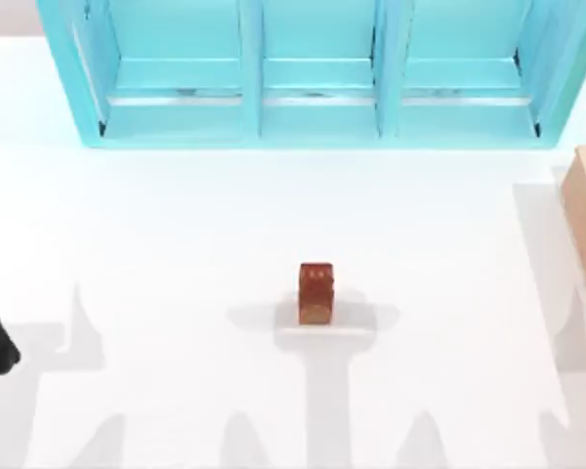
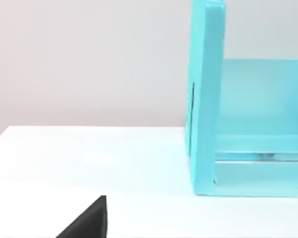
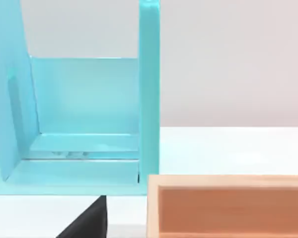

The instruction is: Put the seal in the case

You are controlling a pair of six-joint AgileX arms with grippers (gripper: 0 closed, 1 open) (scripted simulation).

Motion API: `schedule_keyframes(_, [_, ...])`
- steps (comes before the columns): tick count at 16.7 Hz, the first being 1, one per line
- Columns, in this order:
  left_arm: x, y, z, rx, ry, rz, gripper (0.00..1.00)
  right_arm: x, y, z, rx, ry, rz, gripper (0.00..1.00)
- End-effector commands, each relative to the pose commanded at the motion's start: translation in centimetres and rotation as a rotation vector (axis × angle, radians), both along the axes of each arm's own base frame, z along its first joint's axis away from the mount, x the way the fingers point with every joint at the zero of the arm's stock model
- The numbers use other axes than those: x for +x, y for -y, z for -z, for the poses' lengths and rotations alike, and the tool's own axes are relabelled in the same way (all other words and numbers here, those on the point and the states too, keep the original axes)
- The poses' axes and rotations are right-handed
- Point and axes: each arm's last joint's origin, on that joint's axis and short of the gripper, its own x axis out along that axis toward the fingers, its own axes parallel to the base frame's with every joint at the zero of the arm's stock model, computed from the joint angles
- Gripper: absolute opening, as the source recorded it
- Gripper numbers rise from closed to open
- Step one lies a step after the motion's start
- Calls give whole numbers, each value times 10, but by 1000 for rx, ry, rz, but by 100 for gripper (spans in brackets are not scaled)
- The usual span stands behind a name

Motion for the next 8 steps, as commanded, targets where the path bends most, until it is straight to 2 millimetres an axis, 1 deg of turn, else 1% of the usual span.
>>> schedule_keyframes(2, [0, 0, 0, 0, 0, 0, 100, 0, 0, 0, 0, 0, 0, 100])
schedule_keyframes(4, [0, 0, 0, 0, 0, 0, 100, 0, -1, -6, 5, -13, -7, 100])
schedule_keyframes(6, [0, 0, 0, 0, 0, 0, 100, 1, -3, -21, 18, -43, -23, 100])
schedule_keyframes(8, [0, 0, 0, 0, 0, 0, 100, 4, -6, -46, 37, -95, -47, 100])
